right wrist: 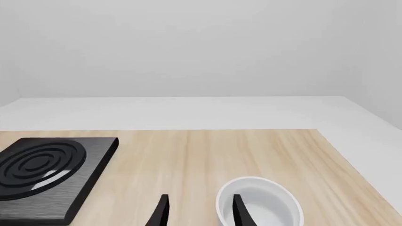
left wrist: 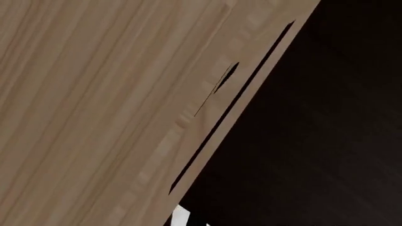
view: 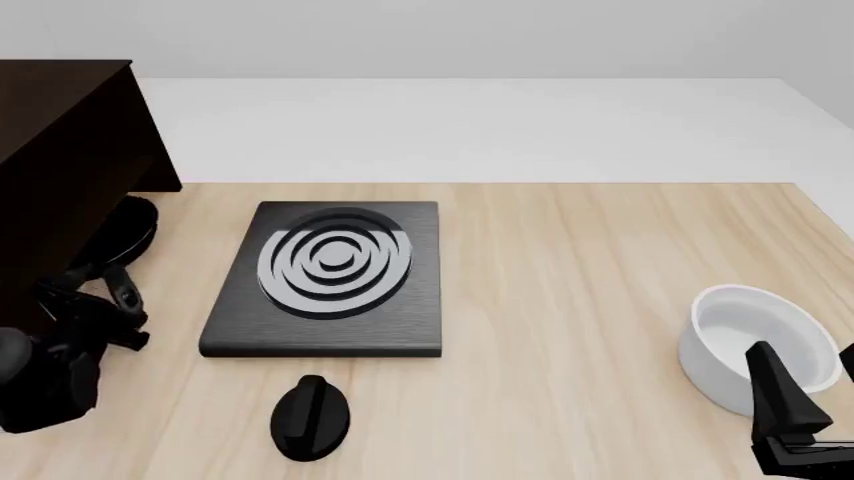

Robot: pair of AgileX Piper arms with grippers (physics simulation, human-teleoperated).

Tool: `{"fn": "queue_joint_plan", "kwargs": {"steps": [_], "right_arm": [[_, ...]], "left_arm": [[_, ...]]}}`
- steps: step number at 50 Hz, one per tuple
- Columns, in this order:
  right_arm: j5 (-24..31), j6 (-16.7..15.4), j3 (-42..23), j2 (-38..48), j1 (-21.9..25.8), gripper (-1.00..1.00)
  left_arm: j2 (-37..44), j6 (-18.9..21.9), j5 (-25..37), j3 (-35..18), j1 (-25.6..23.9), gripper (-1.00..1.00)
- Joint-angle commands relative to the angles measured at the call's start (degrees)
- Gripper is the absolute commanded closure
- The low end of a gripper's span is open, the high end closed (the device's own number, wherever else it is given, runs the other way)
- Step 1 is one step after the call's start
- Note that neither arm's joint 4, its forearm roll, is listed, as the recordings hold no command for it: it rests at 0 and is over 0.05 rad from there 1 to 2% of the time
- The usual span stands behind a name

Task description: Put the frying pan under the cabinet shelf.

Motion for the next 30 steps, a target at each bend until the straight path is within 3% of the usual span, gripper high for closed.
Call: {"fn": "queue_joint_plan", "kwargs": {"steps": [1,5,7,8,11,12,14,15,18,30], "right_arm": [[0.0,0.0,0.0,0.1,0.0,-1.00],[0.0,0.0,0.0,0.0,0.0,-1.00],[0.0,0.0,0.0,0.0,0.0,-1.00],[0.0,0.0,0.0,0.0,0.0,-1.00],[0.0,0.0,0.0,0.0,0.0,-1.00],[0.0,0.0,0.0,0.0,0.0,-1.00],[0.0,0.0,0.0,0.0,0.0,-1.00],[0.0,0.0,0.0,0.0,0.0,-1.00],[0.0,0.0,0.0,0.0,0.0,-1.00],[0.0,0.0,0.0,0.0,0.0,-1.00]], "left_arm": [[4.5,48.5,16.8,-16.4,6.8,-1.00],[2.6,48.8,16.8,-13.9,4.4,-1.00],[0.3,49.4,15.1,-10.8,2.1,-1.00],[-1.0,48.0,12.7,-6.7,-0.5,-1.00],[-3.0,47.3,10.1,-2.7,-1.8,-1.00],[-8.1,48.8,9.4,2.7,-2.2,-1.00],[-8.1,48.8,9.4,2.8,-2.2,-1.00],[-8.0,45.9,6.1,5.9,-4.3,-1.00],[-12.0,46.5,5.0,10.5,-4.4,-1.00],[-25.4,46.2,0.7,28.0,-13.3,-1.00]]}}
